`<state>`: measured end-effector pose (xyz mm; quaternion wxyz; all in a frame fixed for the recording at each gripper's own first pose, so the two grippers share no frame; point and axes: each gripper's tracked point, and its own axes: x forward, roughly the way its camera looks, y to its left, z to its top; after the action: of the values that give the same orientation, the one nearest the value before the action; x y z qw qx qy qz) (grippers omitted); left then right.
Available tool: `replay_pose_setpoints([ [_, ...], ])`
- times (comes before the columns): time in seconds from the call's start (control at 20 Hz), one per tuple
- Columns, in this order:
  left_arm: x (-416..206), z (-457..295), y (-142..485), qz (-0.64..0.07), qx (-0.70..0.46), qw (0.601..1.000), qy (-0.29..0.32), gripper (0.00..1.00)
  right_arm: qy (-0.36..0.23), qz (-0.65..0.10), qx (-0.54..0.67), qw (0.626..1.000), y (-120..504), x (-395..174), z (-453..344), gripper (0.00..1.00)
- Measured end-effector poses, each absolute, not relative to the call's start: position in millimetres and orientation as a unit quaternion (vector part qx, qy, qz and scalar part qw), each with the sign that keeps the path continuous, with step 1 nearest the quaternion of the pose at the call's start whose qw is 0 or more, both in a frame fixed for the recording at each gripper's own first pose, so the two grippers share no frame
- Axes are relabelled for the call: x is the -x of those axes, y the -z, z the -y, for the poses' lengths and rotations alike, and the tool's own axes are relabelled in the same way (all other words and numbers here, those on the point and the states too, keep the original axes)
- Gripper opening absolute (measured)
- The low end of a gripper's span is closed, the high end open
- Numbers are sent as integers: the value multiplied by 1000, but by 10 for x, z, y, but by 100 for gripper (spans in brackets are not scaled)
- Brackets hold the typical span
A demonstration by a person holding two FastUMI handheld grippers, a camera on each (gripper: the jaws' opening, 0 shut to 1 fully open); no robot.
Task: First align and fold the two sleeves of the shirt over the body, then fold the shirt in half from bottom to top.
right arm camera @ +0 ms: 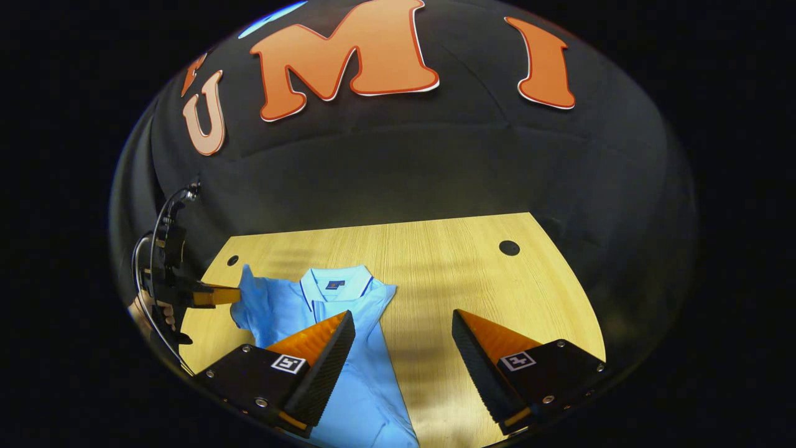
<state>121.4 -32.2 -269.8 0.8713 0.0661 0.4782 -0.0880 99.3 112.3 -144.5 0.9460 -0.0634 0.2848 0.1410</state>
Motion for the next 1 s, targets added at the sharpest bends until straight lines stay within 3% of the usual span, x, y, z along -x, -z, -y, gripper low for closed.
replay_pose_setpoints([
  [0.7,-906,1631,2842,-496,-59,849,172,5,-126,-301,45,944,1583,-851,-738,98],
  [1.0,-742,1816,3068,-514,-48,840,167,5,-125,-313,48,940,1688,-779,-714,98],
])
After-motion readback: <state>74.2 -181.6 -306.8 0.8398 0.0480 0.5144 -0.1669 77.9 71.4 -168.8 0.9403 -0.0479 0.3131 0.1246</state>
